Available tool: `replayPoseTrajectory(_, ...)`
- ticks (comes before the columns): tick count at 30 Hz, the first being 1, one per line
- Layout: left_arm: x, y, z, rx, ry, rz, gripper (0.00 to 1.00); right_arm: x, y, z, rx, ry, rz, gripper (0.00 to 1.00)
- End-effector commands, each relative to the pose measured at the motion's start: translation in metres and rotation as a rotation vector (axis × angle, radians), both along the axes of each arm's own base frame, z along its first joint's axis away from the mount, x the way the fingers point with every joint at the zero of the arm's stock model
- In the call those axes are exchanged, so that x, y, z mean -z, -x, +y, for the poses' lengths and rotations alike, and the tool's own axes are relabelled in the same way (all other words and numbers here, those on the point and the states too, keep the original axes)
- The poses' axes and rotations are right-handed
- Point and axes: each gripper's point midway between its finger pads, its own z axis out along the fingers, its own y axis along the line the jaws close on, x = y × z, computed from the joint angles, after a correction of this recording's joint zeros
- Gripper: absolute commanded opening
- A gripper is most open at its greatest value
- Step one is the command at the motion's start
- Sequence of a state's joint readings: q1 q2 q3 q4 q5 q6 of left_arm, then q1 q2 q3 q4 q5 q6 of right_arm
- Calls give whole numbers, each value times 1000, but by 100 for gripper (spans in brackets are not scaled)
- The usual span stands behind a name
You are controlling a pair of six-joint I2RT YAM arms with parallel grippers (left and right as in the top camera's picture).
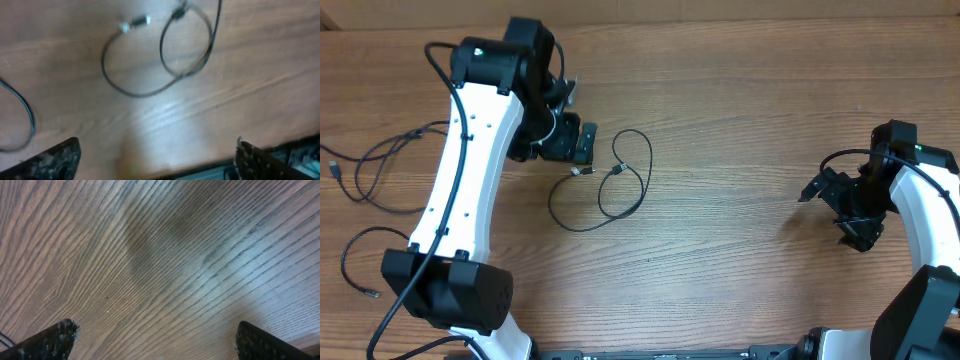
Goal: Untangle cables
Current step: 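Move the left gripper right to the center cable loop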
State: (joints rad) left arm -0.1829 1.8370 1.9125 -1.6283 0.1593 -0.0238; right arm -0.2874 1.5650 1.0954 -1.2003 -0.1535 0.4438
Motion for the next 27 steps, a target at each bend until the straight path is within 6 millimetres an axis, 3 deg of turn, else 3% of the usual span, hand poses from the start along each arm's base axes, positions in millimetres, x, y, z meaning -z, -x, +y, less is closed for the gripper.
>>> replayPoseTrajectory(1, 13, 11, -3, 15, -22, 57, 92, 3, 2, 1, -5, -8, 7, 100)
replayPoseTrajectory(9, 29, 32, -33, 164, -110, 55, 88, 3, 3, 1, -6, -9, 11, 100)
replayPoseTrajectory(14, 47, 43, -61, 260, -164, 24, 88, 3, 3, 1, -6, -9, 11, 100)
replayPoseTrajectory(19, 76, 44, -89, 353, -188, -42, 89, 3, 3, 1, -5, -9, 10, 100)
replayPoseTrajectory(22, 97, 42, -93, 375, -214, -75, 100, 3, 3, 1, -5, -9, 10, 100)
replayPoseTrajectory(27, 134, 37, -96, 371, -199, -116, 100, 3, 3, 1, -5, -9, 10, 100)
